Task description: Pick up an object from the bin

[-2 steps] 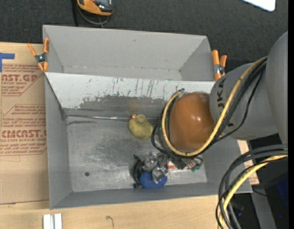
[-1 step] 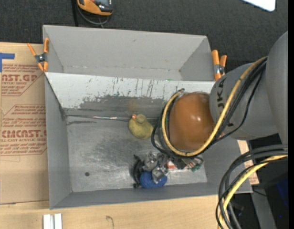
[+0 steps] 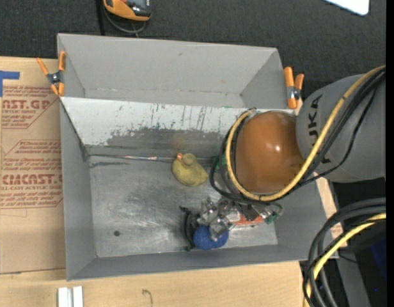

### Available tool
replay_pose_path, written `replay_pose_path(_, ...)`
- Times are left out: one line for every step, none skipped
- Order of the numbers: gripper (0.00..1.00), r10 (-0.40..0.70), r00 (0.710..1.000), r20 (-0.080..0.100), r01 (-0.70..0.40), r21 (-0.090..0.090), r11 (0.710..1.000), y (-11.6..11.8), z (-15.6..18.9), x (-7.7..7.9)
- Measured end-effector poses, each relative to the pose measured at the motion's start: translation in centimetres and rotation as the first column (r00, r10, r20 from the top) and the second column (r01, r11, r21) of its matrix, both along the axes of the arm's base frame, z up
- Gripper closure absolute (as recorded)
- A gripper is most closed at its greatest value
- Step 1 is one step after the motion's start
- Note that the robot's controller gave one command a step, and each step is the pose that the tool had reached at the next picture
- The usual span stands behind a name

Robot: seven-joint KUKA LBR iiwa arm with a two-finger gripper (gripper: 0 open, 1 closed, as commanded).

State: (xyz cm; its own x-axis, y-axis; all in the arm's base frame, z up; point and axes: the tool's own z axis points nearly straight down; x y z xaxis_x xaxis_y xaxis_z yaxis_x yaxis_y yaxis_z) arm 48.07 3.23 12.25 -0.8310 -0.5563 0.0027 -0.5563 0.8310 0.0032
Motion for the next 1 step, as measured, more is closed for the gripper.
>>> replay_pose_path(1.0,0.03,1.0,0.006,-0.03,0.001,1.0,0.28,13.77,1.29)
